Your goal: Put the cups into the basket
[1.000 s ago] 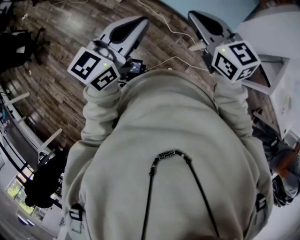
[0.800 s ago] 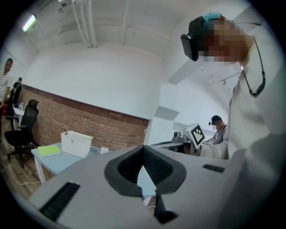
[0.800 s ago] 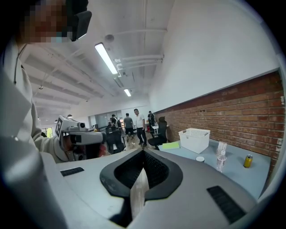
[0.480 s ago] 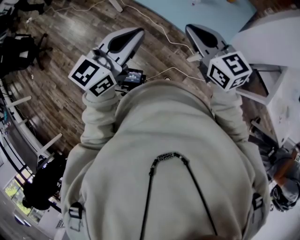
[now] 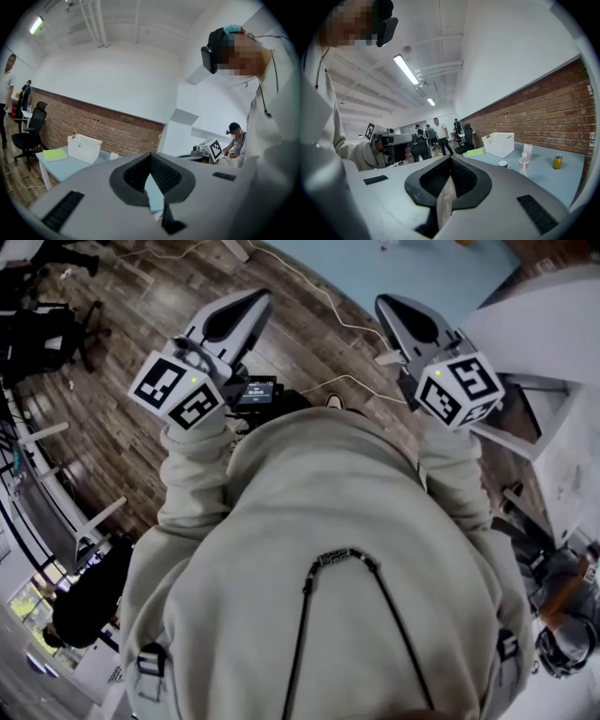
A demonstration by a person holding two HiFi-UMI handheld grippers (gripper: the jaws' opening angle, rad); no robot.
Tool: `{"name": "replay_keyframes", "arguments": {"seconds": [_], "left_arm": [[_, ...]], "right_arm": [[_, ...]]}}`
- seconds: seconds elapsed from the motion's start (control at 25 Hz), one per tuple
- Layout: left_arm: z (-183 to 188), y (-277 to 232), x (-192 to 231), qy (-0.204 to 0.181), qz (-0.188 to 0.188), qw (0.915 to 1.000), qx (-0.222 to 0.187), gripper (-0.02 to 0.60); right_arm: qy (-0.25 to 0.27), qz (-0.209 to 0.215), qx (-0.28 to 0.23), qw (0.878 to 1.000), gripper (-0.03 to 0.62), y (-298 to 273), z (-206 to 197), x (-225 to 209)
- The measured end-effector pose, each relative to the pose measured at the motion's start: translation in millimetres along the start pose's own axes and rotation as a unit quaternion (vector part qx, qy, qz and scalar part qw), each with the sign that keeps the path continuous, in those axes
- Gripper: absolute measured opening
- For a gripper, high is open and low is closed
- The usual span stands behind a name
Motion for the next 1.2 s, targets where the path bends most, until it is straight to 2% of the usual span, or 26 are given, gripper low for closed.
{"name": "replay_keyframes", "arguments": {"seconds": [0.24,0.52,0.68,0.92,1.2], "left_arm": [[-2,-4,3,0.004,0.018,0.9998,-0.008,-0.003],[-7,1,24,0.019,0.015,0.9996,-0.016,-0.002],[-10,-1,35,0.014,0.008,0.9996,-0.025,-0.003],[16,-9,106,0.034,0.008,0.9990,-0.027,-0.003],[24,-9,177,0.028,0.012,0.9993,-0.021,-0.003]], "right_arm": [[-0.009,0.004,-0.006,1.000,0.014,-5,6,-11],[-0.002,0.008,0.011,1.000,0.014,-29,6,-10],[-0.001,0.006,0.020,1.000,0.014,-41,-3,-15],[0.005,0.013,0.041,0.999,0.014,-113,26,-26],[0.030,0.006,0.073,0.997,0.014,-186,38,-39]]}}
Point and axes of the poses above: the fingertips, and each gripper's own axes: y backward along the fingers, x to its left, z out of its top, the point moved 10 cm from there along y, backward along the fingers, and after that the axes turned 2 degrees about y, right-handed, at the moved point
